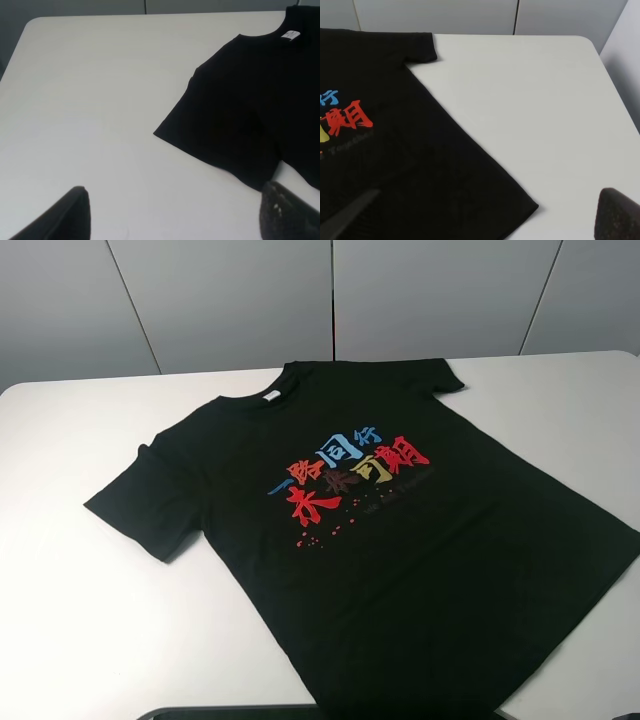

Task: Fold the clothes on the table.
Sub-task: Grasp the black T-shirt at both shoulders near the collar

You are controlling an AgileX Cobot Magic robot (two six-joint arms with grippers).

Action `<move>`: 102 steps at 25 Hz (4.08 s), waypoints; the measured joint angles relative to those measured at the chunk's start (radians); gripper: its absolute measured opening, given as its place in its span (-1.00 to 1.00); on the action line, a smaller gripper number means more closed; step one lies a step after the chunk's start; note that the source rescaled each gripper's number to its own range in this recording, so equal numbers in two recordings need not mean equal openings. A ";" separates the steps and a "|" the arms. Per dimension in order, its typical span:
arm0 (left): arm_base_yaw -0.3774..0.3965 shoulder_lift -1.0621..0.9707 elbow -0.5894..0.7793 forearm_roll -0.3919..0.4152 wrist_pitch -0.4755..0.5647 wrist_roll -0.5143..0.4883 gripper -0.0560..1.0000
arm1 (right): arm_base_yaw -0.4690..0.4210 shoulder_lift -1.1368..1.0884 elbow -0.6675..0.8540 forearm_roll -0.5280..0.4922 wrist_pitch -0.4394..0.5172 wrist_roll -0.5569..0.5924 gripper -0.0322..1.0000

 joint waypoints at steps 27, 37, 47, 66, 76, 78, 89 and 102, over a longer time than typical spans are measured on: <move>0.000 0.503 -0.185 -0.039 -0.282 0.145 0.79 | 0.022 0.933 -0.799 0.004 -0.071 -0.387 0.70; 0.000 1.019 -0.312 -0.444 -0.336 0.558 0.79 | 0.042 1.563 -1.256 0.062 0.046 -0.647 0.70; -0.154 1.367 -0.449 -0.533 -0.296 0.787 0.79 | 0.258 1.862 -1.257 0.071 0.123 -0.658 0.70; -0.632 1.809 -0.620 -0.222 -0.232 0.402 0.79 | 0.407 1.975 -1.117 0.047 0.129 -0.662 0.79; -0.678 1.939 -0.626 -0.142 -0.232 0.312 0.79 | 0.407 1.975 -1.117 0.118 0.127 -0.662 0.79; -0.678 1.945 -0.627 -0.121 -0.241 0.305 0.79 | 0.407 1.975 -1.117 0.126 0.127 -0.662 0.79; -0.678 1.959 -0.627 -0.079 -0.270 0.277 0.78 | 0.407 1.975 -1.117 0.152 0.127 -0.664 0.79; -0.687 2.048 -0.627 -0.070 -0.332 0.260 0.78 | 0.407 1.975 -1.117 0.155 0.127 -0.665 0.79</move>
